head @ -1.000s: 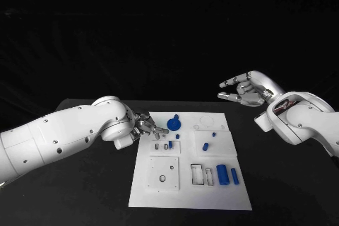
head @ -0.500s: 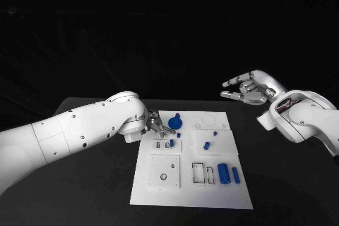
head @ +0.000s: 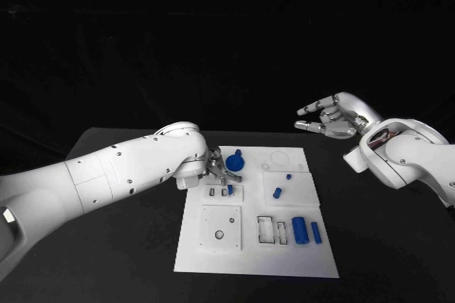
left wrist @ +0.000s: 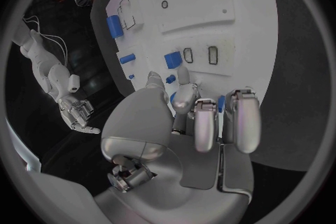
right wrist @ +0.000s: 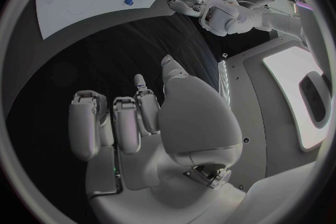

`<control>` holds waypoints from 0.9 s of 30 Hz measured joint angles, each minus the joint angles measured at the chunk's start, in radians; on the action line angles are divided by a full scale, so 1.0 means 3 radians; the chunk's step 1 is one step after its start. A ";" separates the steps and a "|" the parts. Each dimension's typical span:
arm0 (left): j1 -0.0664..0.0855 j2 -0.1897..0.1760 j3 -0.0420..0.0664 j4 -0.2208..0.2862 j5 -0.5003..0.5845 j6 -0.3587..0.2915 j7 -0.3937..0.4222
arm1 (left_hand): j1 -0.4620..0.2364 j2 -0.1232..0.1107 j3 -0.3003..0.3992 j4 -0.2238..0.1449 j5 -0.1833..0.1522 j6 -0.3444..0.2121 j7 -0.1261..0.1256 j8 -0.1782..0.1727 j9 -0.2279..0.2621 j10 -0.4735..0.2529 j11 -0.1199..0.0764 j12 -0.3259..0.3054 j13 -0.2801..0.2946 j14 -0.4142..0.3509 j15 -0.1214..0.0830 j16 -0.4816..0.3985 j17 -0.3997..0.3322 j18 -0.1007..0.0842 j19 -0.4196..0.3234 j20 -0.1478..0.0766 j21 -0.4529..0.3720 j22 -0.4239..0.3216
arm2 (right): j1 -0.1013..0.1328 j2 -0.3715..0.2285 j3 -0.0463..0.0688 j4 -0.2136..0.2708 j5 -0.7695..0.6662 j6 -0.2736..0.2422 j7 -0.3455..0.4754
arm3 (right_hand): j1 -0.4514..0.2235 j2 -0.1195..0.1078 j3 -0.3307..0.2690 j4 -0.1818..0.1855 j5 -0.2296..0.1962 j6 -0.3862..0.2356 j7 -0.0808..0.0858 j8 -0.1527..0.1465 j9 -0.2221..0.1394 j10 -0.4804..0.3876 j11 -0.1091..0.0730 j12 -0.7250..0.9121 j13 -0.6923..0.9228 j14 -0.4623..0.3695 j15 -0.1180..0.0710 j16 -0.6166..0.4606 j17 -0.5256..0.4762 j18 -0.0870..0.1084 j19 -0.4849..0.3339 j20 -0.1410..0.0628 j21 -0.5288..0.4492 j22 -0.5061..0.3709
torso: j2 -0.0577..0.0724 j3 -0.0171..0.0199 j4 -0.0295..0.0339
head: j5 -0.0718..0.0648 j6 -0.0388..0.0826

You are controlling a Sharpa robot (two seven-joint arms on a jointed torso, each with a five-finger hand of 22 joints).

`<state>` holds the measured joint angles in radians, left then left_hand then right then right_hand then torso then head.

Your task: Assemble the parts on the task board

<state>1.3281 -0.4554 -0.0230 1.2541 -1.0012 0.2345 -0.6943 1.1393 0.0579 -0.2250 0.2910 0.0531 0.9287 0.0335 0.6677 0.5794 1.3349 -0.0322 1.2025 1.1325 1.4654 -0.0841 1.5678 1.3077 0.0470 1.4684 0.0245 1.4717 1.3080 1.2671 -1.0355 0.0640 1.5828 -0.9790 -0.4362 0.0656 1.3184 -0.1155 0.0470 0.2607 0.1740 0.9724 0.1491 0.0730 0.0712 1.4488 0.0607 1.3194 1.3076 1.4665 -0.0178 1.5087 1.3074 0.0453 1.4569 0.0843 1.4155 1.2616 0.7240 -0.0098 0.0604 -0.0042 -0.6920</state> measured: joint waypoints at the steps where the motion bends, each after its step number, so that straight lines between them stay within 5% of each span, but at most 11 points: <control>1: 0.0000 0.0005 -0.0002 -0.0007 -0.0001 0.0004 -0.0001 | 0.0000 0.0000 0.0000 0.0000 0.0000 0.0000 0.0000 0.0000 0.0002 0.0000 0.0000 0.0000 0.0000 0.0000 0.0000 0.0000 0.0000 0.0000 0.0000 0.0000 0.0000 0.0000 | 0.0000 0.0003 0.0000 -0.0002 0.0000 0.0003 -0.0001 | 0.0000 0.0000 0.0000 0.0000 0.0000 0.0000 0.0000 0.0000 0.0000 0.0000 0.0000 0.0000 0.0000 0.0000 0.0000 0.0000 0.0000 0.0000 0.0000 0.0000 0.0000 0.0000 | 0.0000 0.0001 0.0000 | 0.0000 -0.0001; 27: -0.0015 0.0085 -0.0020 -0.0067 -0.0009 0.0185 -0.0009 | 0.0181 -0.0057 0.0254 -0.0001 0.0000 -0.0048 0.0001 0.0052 0.0153 0.0012 -0.0012 0.0019 0.0015 0.0000 0.0000 0.0000 -0.0001 0.0000 0.0000 0.0000 0.0026 -0.0001 | -0.0001 0.0050 -0.0005 -0.0053 -0.0001 0.0059 -0.0017 | 0.0000 0.0026 -0.0009 0.0009 0.0047 0.0000 0.0000 0.0000 -0.0001 0.0000 0.0000 0.0000 0.0000 0.0000 0.0000 -0.0013 0.0001 0.0000 -0.0012 -0.0012 -0.0012 -0.0011 | 0.0000 0.0002 0.0001 | -0.0010 -0.0032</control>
<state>1.3237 -0.4300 -0.0291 1.2341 -1.0040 0.2900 -0.6970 1.1935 0.0407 -0.1488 0.2906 0.0531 0.9144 0.0338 0.6834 0.6252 1.3384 -0.0358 1.2081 1.1369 1.4655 -0.0840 1.5678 1.3075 0.0471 1.4684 0.0246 1.4793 1.3077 1.2669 -1.0205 0.0626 1.5669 -0.9794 -0.4186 0.0606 1.3185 -0.1076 0.0442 0.2634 0.1880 0.9724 0.1490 0.0730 0.0710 1.4489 0.0607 1.3195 1.3076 1.4665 -0.0178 1.5047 1.3077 0.0453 1.4534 0.0807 1.4119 1.2584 0.7240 -0.0092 0.0606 -0.0072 -0.7016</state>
